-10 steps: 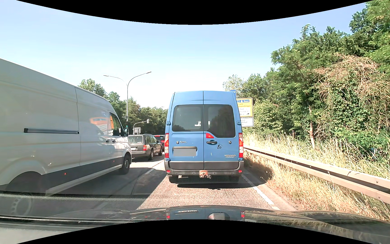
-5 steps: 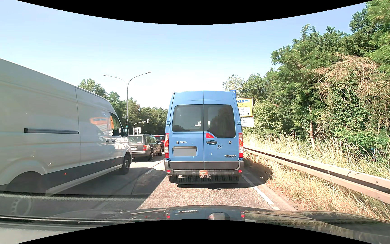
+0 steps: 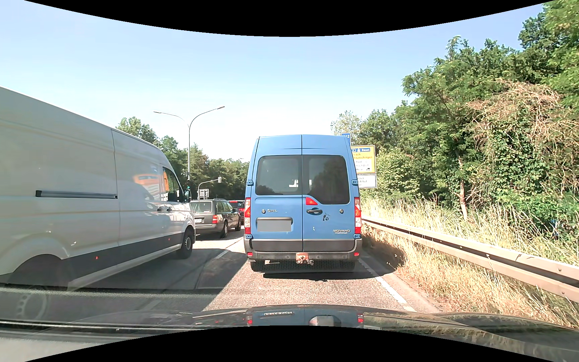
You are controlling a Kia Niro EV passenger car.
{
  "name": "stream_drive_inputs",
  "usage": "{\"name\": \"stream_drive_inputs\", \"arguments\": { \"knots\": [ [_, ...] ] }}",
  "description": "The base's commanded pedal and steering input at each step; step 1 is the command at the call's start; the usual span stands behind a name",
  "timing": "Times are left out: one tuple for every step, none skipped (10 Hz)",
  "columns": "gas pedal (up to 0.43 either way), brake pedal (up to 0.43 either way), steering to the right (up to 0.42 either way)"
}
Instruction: Follow the waypoints while adhering to traffic rules and regulations
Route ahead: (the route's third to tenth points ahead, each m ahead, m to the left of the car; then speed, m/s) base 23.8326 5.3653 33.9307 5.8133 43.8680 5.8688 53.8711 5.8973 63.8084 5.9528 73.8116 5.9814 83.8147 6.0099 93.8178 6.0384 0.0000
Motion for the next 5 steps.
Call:
{"name": "stream_drive_inputs", "arguments": {
  "knots": [
    [0.0,0.189,-0.004],
    [0.0,0.183,-0.006],
    [0.0,0.183,-0.003],
    [0.0,0.189,-0.003],
    [0.0,0.189,-0.003]
  ]
}}
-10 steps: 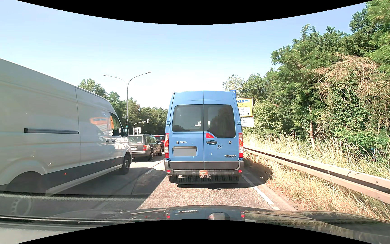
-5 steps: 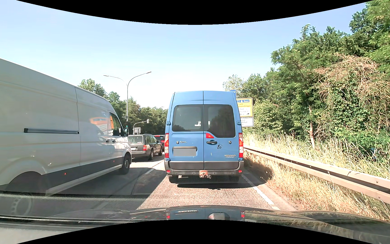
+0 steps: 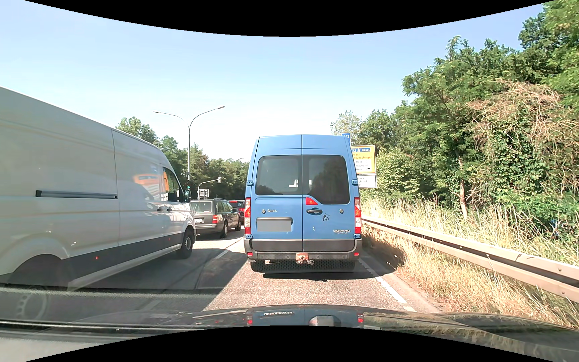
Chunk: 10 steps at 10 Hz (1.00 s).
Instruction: Follow the waypoints while adhering to traffic rules and regulations
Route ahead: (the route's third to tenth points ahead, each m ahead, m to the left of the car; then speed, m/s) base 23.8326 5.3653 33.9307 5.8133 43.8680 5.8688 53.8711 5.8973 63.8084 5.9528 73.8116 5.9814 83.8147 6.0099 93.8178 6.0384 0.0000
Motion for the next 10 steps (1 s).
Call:
{"name": "stream_drive_inputs", "arguments": {
  "knots": [
    [0.0,0.189,-0.003],
    [0.0,0.183,-0.002],
    [0.0,0.183,-0.003],
    [0.0,0.189,-0.003],
    [0.0,0.183,-0.003],
    [0.0,0.189,-0.003],
    [0.0,0.189,-0.003],
    [0.0,0.189,-0.003],
    [0.0,0.189,-0.003],
    [0.0,0.189,-0.003]
  ]
}}
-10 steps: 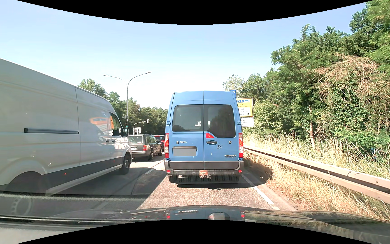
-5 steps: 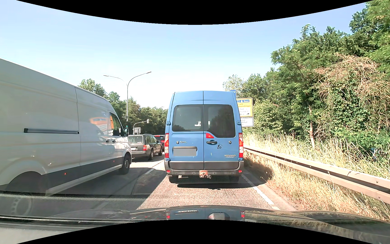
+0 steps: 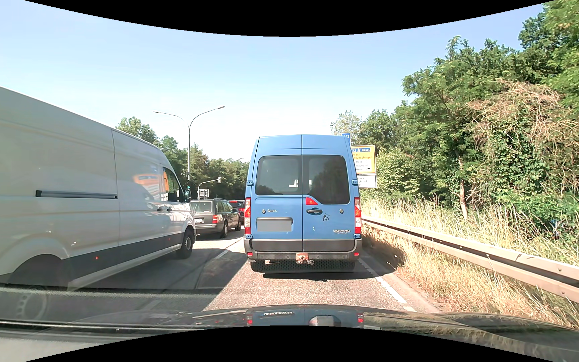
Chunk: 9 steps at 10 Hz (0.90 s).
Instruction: Follow the waypoints while adhering to traffic rules and regulations
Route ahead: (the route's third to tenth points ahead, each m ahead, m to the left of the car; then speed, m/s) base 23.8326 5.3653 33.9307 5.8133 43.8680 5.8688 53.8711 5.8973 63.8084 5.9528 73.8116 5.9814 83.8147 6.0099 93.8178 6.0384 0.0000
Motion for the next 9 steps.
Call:
{"name": "stream_drive_inputs", "arguments": {
  "knots": [
    [0.0,0.189,-0.003],
    [0.0,0.189,-0.003],
    [0.0,0.189,-0.003],
    [0.0,0.189,-0.003],
    [0.0,0.189,-0.003],
    [0.0,0.189,-0.003],
    [0.0,0.189,-0.003],
    [0.0,0.189,-0.003],
    [0.0,0.189,-0.003]
  ]
}}
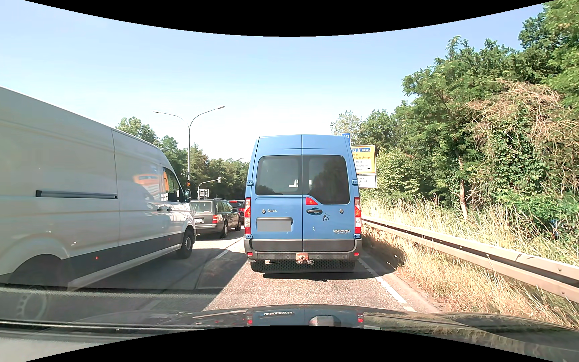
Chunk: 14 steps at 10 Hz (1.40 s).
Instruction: Follow the waypoints while adhering to traffic rules and regulations
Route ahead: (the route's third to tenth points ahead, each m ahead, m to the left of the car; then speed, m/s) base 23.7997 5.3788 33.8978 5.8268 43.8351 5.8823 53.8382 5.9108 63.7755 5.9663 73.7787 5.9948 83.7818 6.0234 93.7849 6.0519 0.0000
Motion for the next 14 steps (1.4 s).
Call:
{"name": "stream_drive_inputs", "arguments": {
  "knots": [
    [0.0,0.189,-0.003],
    [0.0,0.189,-0.003],
    [0.0,0.195,-0.003],
    [0.0,0.189,-0.003],
    [0.0,0.189,-0.003],
    [0.0,0.189,-0.003],
    [0.0,0.189,-0.003],
    [0.0,0.189,-0.003],
    [0.0,0.189,-0.003],
    [0.0,0.189,-0.003],
    [0.0,0.189,-0.003],
    [0.0,0.189,-0.003],
    [0.0,0.189,-0.003],
    [0.0,0.189,-0.003]
  ]
}}
